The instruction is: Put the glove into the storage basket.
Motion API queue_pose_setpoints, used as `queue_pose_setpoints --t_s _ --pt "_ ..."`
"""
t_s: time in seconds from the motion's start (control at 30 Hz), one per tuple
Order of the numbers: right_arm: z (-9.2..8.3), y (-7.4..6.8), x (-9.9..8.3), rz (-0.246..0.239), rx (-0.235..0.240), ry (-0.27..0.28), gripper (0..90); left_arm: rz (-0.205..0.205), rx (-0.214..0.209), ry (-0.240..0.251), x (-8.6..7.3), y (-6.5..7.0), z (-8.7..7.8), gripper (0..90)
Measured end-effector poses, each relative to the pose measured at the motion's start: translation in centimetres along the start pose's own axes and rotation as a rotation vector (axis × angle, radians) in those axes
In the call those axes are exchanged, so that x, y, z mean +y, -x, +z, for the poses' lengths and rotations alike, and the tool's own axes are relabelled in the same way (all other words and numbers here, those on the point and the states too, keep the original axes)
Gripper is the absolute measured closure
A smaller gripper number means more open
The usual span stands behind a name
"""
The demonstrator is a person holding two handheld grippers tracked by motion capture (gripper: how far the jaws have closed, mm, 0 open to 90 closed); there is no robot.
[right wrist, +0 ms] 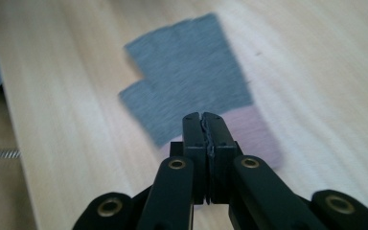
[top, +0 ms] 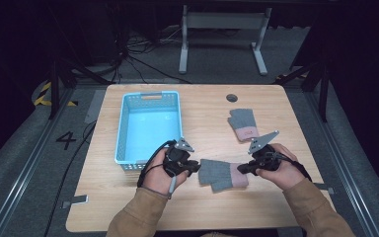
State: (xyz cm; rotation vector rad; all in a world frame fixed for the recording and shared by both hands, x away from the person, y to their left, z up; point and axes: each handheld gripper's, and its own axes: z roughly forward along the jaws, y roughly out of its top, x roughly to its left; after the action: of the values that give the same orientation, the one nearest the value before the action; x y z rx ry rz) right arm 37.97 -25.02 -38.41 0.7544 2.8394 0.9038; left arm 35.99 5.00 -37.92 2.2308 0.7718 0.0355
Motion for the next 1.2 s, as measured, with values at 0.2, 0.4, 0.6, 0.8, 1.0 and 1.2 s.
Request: queue_pose_setpoints --t_s 0.2,0.4,0.6,0.8,1.0,1.2 --pt "-0.3 2.6 1.3 0.084 -0.055 0.057 90.0 -0.014 0.003 -0.01 -0.5 -0.2 -0.3 78.8" --pt "0.7 5.3 2.4 0.152 -0.125 0.088 90.0 -0.027 0.002 -0.005 -0.8 -0.4 -0.7 77.0" --pt "2.6 7.7 2.9 0.182 -0.173 0.068 89.5 -0.05 0.025 -0.008 -1.5 -0.7 -1.2 78.0" --pt "4.2 9.3 3.0 0.196 -0.192 0.047 89.0 -0.058 0.033 -0.006 -1.9 -0.8 -1.5 77.5" --pt "5.3 10.3 2.7 0.213 -0.205 0.027 88.8 -0.059 0.036 -0.002 -1.9 -0.9 -1.7 76.7" --pt "5.7 10.9 2.1 0.235 -0.218 0.014 89.7 -0.055 0.034 -0.006 -1.8 -0.9 -1.6 76.4"
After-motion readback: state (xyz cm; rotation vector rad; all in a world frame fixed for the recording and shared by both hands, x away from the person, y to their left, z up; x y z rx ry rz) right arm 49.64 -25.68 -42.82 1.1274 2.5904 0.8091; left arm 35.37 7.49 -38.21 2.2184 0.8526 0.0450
